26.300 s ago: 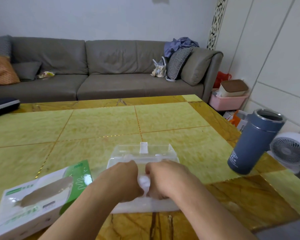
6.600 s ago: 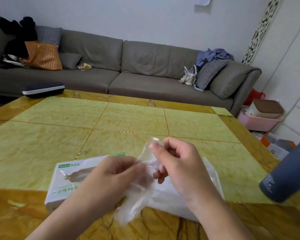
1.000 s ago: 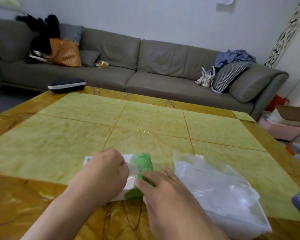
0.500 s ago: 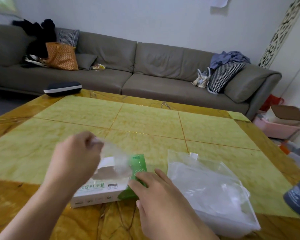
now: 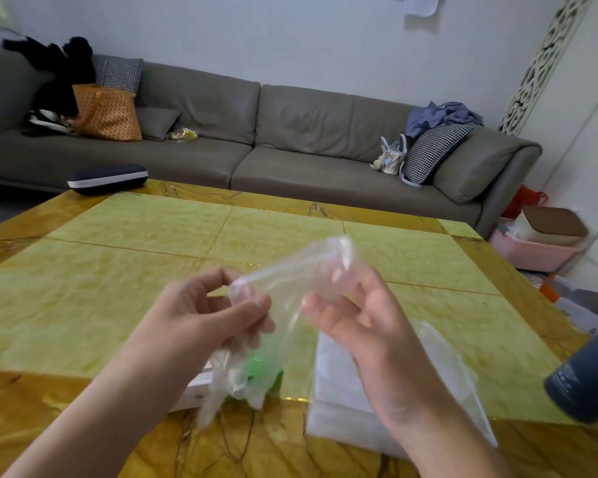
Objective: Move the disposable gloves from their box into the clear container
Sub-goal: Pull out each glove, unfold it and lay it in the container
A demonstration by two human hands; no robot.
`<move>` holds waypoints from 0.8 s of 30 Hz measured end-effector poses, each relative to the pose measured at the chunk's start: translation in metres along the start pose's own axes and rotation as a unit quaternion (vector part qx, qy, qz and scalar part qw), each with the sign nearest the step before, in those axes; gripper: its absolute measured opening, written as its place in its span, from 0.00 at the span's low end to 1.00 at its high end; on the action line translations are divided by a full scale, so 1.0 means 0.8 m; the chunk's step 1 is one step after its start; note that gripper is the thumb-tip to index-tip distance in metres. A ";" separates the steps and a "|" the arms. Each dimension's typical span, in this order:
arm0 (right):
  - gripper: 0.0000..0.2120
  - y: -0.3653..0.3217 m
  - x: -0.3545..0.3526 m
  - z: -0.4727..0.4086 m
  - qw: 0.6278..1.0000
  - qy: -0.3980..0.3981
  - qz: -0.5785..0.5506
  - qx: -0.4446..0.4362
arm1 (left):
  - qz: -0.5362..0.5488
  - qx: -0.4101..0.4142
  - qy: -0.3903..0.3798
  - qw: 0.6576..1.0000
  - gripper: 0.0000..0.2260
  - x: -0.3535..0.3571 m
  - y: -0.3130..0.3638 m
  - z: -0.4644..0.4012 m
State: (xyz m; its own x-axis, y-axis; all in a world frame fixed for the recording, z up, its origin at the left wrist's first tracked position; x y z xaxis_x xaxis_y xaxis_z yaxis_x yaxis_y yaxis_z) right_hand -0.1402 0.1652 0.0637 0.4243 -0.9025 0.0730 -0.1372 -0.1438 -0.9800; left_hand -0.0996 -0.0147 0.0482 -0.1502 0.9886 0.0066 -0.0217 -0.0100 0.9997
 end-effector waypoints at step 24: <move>0.23 0.012 -0.047 0.002 0.996 0.031 0.011 0.078 | 0.001 0.116 0.052 0.992 0.20 0.009 0.020 0.006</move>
State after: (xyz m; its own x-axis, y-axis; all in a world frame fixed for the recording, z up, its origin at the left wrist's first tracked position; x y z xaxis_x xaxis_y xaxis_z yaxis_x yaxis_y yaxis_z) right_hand -0.1559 0.1985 0.0512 0.3665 -0.9286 0.0579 -0.0032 -0.0635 -0.9980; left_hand -0.0959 -0.0070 0.0648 -0.2506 0.9679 0.0189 0.2057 0.0341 0.9780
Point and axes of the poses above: each hand's wrist, its own z-axis away from the middle knuckle, its own x-axis out of the palm, y = z × x, the point moved 9 cm from there along -z, towards the middle knuckle, and after that the axes turned 5 degrees about -z, right-handed, at the moved point
